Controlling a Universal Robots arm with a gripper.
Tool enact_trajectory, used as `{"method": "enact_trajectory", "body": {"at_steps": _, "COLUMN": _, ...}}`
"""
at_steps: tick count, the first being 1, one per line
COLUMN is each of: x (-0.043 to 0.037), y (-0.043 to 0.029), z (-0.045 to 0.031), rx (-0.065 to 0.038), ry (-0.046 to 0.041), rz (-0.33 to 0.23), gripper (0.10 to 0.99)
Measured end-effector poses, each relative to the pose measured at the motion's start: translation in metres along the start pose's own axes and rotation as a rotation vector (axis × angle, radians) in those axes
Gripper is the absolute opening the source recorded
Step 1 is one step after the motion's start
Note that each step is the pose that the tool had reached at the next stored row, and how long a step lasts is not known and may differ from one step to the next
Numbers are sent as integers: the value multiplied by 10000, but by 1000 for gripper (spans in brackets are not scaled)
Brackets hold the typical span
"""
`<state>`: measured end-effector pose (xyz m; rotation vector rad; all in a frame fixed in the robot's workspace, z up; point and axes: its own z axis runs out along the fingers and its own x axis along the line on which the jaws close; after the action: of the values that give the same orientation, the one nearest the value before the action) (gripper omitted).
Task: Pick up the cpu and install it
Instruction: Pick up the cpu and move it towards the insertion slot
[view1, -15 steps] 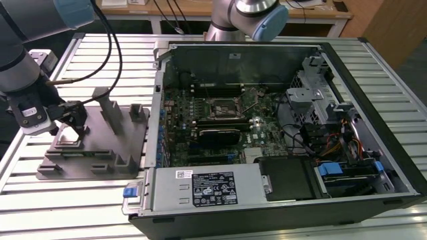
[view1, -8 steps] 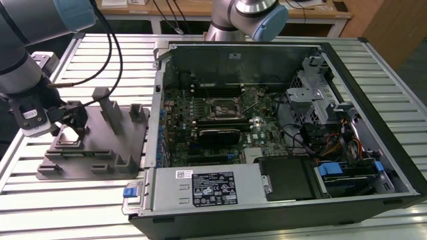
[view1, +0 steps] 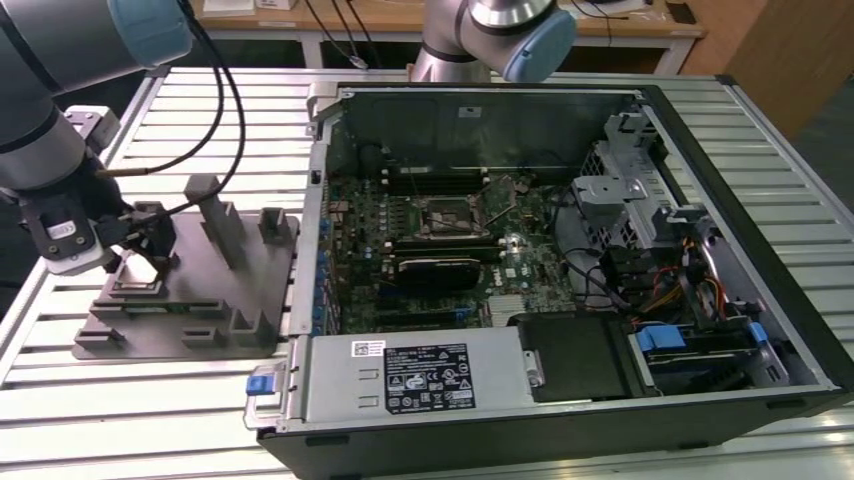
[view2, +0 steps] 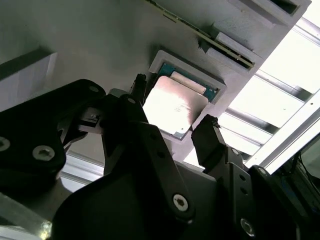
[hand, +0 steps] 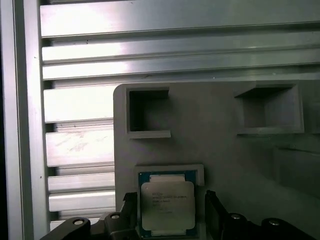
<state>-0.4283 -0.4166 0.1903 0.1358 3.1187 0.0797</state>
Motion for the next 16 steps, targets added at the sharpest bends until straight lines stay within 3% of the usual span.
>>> {"method": "enact_trajectory", "body": {"at_steps": 16, "x": 20, "y": -5, "z": 69, "rx": -12, "ry": 1, "rz": -1, "gripper": 647}}
